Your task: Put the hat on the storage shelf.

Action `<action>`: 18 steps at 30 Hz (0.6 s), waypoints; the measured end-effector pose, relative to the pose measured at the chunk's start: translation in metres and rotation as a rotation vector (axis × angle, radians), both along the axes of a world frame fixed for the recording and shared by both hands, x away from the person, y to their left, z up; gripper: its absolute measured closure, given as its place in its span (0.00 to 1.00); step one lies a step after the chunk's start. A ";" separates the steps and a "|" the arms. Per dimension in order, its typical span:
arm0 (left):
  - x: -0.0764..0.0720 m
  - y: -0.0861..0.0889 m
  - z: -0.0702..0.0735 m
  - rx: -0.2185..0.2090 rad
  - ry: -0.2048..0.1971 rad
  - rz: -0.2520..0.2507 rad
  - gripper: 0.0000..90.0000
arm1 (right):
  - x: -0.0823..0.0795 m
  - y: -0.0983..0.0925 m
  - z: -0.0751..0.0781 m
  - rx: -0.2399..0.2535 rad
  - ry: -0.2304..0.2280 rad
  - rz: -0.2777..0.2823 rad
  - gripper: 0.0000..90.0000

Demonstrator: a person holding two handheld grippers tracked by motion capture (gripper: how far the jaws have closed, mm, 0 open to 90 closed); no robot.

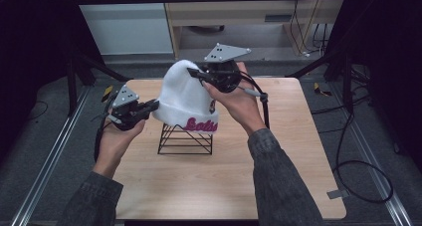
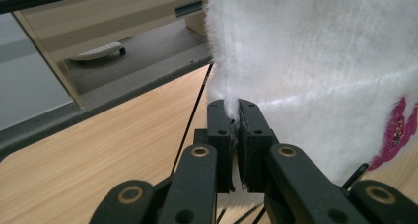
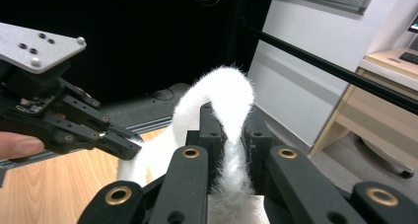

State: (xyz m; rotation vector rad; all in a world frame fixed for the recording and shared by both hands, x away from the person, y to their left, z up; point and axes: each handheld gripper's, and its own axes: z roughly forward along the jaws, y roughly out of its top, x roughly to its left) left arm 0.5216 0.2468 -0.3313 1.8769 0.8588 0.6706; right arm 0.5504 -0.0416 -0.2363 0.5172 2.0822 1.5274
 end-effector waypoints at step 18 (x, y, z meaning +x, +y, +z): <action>-0.008 0.008 -0.026 -0.006 0.013 0.022 0.95 | -0.003 0.005 -0.025 -0.050 0.036 0.017 0.92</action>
